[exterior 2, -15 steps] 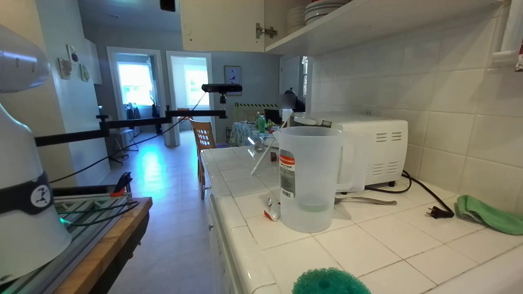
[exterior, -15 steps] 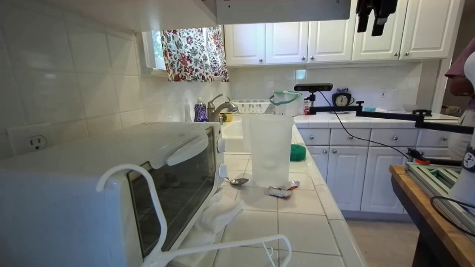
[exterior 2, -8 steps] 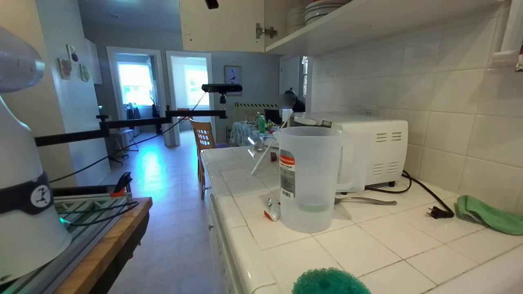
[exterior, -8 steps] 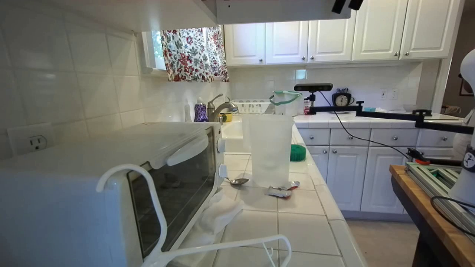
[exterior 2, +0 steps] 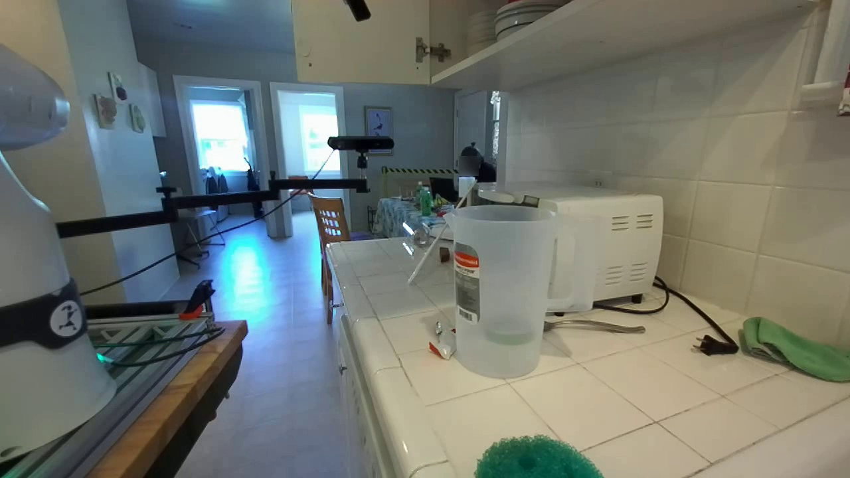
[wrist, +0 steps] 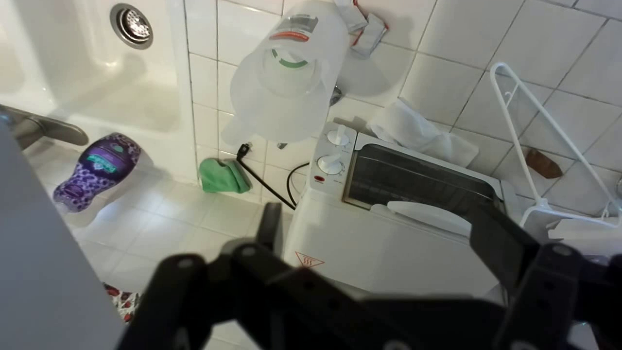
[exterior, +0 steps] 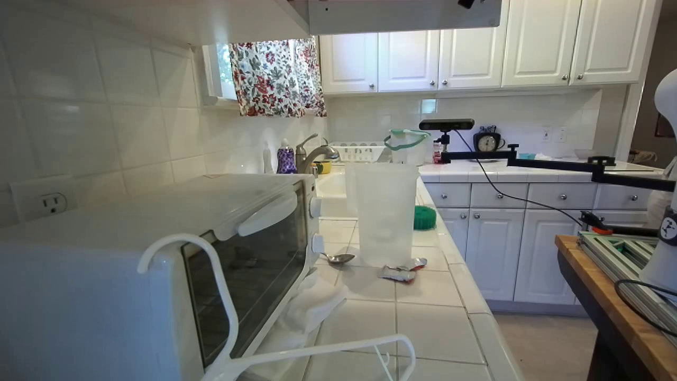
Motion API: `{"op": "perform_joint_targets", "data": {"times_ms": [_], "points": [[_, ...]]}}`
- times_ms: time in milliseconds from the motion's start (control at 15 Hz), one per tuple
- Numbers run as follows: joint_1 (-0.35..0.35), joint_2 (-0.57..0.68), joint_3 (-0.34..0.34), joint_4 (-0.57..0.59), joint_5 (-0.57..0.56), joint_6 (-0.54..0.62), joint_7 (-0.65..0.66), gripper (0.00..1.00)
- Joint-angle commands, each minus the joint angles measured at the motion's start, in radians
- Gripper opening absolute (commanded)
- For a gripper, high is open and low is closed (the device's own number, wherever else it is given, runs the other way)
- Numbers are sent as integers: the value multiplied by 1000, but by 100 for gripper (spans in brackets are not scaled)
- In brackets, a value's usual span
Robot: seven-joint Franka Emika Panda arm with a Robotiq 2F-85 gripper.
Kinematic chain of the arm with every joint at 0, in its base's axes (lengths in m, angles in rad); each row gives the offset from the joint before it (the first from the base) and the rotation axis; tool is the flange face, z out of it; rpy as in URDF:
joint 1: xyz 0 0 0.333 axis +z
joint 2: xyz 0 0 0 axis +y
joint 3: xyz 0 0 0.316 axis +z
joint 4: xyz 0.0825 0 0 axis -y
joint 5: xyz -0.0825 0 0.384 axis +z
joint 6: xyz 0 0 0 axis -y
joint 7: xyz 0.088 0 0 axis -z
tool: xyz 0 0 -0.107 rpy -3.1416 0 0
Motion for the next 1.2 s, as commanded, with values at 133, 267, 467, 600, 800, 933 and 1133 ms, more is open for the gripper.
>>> {"op": "perform_joint_targets", "data": {"times_ms": [133,267,467,600,800,933,1133], "points": [[-7,-2,3,-2,0,33,-16,100],[-10,16,4,8,-23,128,-32,100],[2,77,-6,47,-22,320,-66,100],[9,136,-6,83,-16,441,-83,100],[33,239,-8,159,-5,558,-120,100],[42,303,0,221,-3,594,-124,100],[78,373,4,315,28,591,-131,100]]}}
